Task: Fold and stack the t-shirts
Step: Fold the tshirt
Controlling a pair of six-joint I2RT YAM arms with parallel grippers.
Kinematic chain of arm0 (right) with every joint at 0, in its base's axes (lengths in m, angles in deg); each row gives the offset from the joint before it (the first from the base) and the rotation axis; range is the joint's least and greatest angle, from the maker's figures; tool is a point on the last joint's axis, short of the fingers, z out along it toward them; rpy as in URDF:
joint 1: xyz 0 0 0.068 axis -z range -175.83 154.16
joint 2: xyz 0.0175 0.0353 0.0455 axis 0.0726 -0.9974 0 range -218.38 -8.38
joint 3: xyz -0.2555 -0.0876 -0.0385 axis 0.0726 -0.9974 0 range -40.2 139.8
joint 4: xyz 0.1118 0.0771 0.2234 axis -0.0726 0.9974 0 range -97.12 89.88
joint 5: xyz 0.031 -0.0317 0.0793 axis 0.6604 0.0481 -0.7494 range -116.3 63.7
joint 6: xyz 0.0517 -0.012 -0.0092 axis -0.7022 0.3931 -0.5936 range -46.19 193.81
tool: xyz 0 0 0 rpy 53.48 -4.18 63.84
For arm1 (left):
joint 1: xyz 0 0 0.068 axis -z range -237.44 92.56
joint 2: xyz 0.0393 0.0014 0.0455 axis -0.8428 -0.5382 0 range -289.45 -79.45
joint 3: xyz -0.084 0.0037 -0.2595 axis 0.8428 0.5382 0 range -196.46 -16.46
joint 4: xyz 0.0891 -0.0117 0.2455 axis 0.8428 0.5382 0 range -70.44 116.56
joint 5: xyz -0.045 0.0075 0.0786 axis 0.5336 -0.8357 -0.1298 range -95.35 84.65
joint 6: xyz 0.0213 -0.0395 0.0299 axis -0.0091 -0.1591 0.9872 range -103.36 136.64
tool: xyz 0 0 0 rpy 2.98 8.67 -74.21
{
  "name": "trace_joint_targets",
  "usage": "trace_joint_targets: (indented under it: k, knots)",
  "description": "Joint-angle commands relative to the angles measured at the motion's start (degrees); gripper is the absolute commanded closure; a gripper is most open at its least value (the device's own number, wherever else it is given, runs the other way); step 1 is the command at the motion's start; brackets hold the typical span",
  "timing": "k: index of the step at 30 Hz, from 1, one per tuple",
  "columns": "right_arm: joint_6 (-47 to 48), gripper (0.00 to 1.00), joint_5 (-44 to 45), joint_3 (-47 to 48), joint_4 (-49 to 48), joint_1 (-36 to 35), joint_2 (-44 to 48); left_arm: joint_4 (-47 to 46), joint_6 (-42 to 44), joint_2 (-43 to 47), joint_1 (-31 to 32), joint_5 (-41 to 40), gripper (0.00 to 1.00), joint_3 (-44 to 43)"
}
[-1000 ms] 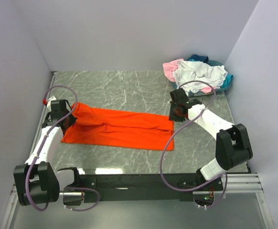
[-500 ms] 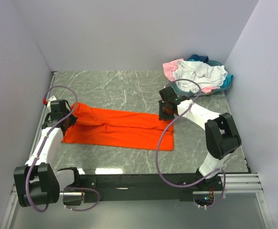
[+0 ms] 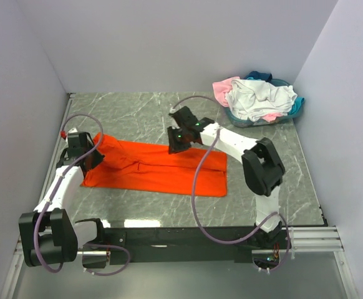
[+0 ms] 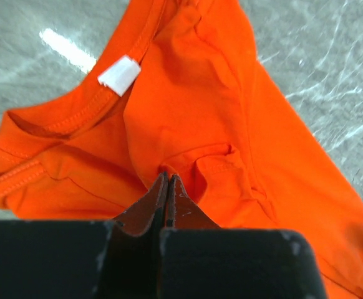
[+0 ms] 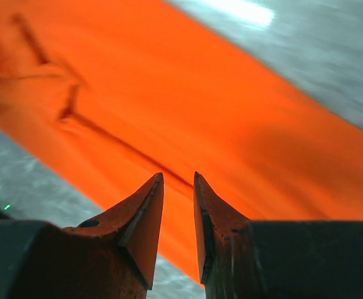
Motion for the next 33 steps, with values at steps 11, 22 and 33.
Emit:
trace_joint_targets:
  k: [11,22,33]
  knots:
    - [-2.5,0.67,-15.7,22.6,-4.0,-8.1,-14.9,3.7,-5.8,-0.1,-0.1,1.8,1.0,4.2]
    - [-3.7,0.6,-15.1,35.5,-3.4,-12.3,-25.2,4.2,-8.7,2.5,-0.1,1.7,1.0,7.9]
    - [-0.6,0.47,-10.1,39.9,-7.6,-13.2,-29.7,4.1,-9.4,3.2,-0.1,1.7,1.0,8.7]
